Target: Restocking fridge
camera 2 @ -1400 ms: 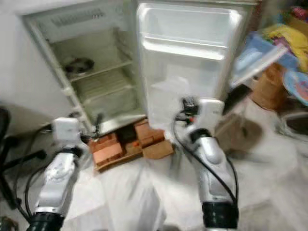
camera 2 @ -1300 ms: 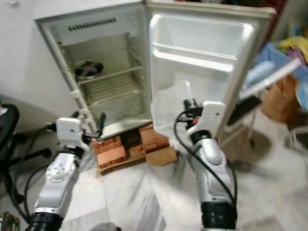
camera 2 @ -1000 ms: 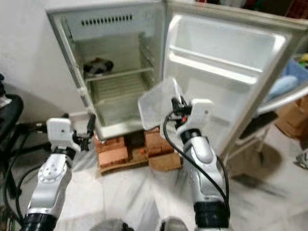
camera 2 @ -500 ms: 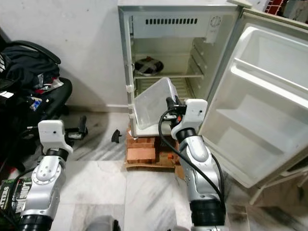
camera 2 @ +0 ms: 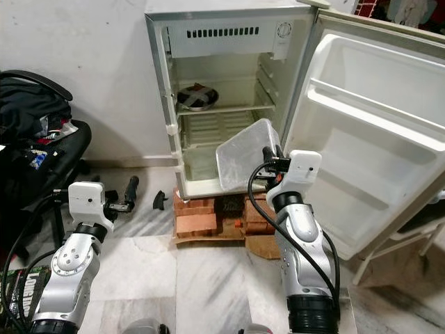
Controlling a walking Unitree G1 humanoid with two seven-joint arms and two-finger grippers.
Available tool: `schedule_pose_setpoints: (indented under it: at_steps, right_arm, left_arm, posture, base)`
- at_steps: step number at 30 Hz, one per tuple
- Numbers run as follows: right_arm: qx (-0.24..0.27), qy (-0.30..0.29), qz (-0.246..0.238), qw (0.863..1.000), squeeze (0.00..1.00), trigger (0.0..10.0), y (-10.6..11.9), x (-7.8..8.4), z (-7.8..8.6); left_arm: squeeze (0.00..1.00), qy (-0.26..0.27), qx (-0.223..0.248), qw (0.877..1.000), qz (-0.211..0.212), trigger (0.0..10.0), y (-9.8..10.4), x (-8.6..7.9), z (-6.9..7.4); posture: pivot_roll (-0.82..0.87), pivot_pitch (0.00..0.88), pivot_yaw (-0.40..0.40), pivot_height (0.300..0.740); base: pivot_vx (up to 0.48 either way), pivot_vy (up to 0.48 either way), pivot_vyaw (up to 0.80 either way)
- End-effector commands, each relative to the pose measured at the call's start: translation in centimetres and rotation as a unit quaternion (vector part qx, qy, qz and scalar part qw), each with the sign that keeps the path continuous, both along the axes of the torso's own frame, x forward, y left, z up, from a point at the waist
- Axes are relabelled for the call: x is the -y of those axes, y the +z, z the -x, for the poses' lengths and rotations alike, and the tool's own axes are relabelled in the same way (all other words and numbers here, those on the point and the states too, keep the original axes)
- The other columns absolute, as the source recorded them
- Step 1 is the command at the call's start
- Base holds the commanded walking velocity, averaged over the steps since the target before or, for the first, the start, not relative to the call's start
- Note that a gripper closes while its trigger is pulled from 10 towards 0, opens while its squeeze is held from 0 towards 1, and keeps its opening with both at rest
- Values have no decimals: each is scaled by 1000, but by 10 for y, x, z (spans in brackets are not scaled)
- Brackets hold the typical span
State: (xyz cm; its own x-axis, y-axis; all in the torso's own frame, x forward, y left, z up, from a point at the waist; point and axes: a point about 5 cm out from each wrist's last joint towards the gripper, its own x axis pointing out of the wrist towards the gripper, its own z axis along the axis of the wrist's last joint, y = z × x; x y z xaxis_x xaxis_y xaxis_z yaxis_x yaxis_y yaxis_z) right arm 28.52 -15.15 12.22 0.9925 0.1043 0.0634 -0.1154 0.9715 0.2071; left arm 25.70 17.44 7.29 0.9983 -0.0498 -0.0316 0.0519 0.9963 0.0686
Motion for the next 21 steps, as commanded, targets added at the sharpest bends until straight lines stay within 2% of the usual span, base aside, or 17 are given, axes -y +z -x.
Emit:
schedule_pose_setpoints:
  at_steps: [1,17,21]
  right_arm:
    - [11,6,3,1000,0,10000,5,-4,0]
    - [10,9,4,1000,0,10000,4,-5,1]
    - [10,9,5,1000,0,10000,4,-5,1]
  left_arm:
    - [0,-5,10,1000,-1,10000,5,-1,-1]
    - [0,-9,11,1000,5,10000,5,4,-2]
    - [0,-11,10,1000,5,10000,5,5,-3]
  posture:
    - [0,3,-8,740]
    - [-4,11,-8,740]
    - [-6,11,-7,740]
  base:
    - [428,0,0]
    - [428,0,0]
    - [405,254,0]
